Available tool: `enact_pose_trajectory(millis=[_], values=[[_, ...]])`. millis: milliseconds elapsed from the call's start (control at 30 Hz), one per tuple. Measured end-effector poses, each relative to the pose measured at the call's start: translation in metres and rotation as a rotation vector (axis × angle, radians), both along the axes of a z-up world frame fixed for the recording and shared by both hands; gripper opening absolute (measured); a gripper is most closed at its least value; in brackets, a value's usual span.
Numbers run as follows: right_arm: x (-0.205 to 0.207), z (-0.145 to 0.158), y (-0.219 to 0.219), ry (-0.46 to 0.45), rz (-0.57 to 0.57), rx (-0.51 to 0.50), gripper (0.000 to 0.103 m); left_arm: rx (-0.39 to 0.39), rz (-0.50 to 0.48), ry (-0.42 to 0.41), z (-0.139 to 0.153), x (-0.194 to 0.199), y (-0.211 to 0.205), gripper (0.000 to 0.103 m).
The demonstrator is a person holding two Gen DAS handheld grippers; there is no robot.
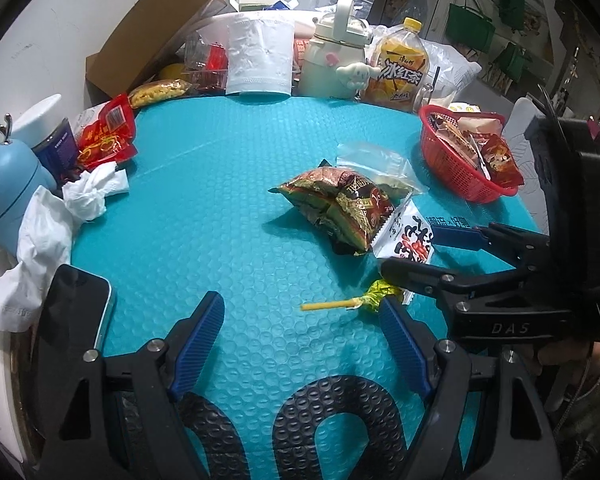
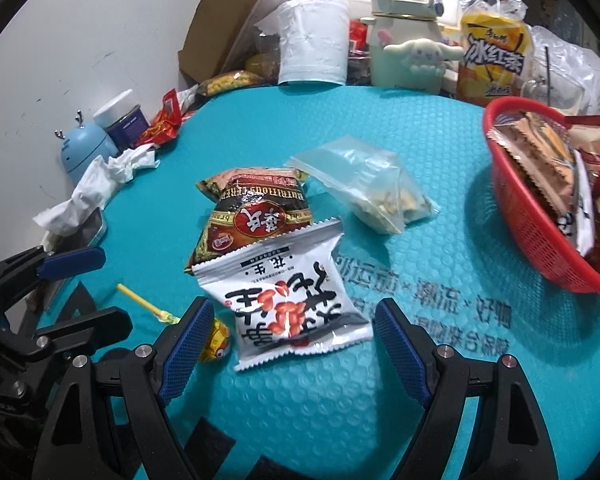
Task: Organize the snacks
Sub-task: 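Grasp the white peanut packet with the right tool while the left tool approaches the yellow lollipop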
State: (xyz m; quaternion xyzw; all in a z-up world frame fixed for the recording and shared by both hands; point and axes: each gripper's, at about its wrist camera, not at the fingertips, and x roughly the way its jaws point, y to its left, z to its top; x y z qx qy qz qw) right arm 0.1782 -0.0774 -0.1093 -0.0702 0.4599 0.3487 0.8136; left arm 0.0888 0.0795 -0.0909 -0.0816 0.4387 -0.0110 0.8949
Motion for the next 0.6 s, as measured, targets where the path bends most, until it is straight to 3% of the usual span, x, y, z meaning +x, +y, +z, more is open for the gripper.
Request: enact_pose_trajectory(millis=[133, 600], values=[[0.002, 0.000, 0.001, -0.005, 0.010, -0.011, 0.059, -0.012, -0.007, 0.015, -0.004, 0.004, -0.003, 0.079], [-0.013, 0.004, -0.032, 0.011, -0.065, 0.013, 0.055, -0.046, -0.068, 0.030, -0.010, 0.011, -0.025, 0.079]])
